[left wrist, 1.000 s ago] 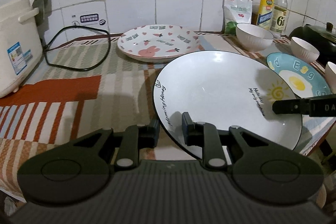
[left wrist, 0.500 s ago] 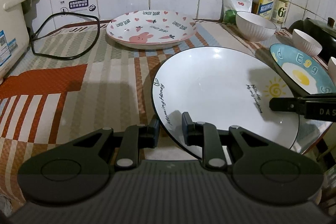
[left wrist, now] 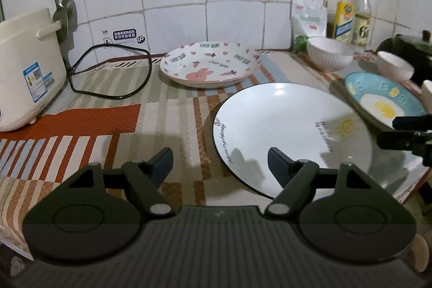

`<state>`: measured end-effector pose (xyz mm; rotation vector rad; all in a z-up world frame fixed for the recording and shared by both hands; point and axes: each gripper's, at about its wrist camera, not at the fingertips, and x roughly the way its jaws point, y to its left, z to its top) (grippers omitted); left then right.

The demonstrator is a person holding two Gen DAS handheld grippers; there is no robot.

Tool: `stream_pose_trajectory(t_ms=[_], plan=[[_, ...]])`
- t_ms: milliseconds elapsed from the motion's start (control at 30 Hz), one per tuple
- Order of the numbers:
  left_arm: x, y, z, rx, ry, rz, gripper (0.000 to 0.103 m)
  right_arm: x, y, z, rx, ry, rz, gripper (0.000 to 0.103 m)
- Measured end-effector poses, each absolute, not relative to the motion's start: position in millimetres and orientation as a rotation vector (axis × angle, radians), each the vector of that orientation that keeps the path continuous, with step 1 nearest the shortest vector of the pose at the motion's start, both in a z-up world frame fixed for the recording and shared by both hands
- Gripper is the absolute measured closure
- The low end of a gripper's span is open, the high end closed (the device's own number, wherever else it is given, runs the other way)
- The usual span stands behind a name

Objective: Organize plates and bowls

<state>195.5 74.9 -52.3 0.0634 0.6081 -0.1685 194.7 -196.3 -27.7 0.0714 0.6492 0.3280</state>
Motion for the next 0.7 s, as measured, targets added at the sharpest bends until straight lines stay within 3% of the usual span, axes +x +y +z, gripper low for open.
stream_pose_trajectory(t_ms=[600,700], plan=[[104.9,47.3,12.6,0.139,0.554,-0.296,0.013,82.1,-236.3,48.6,-0.071,0.498,0.289,0.028],[86.6,37.7,23.2,0.184,0.516,-0.303,0.009,64.0,-240.3,58.1,-0.103,0.468,0.286,0.016]])
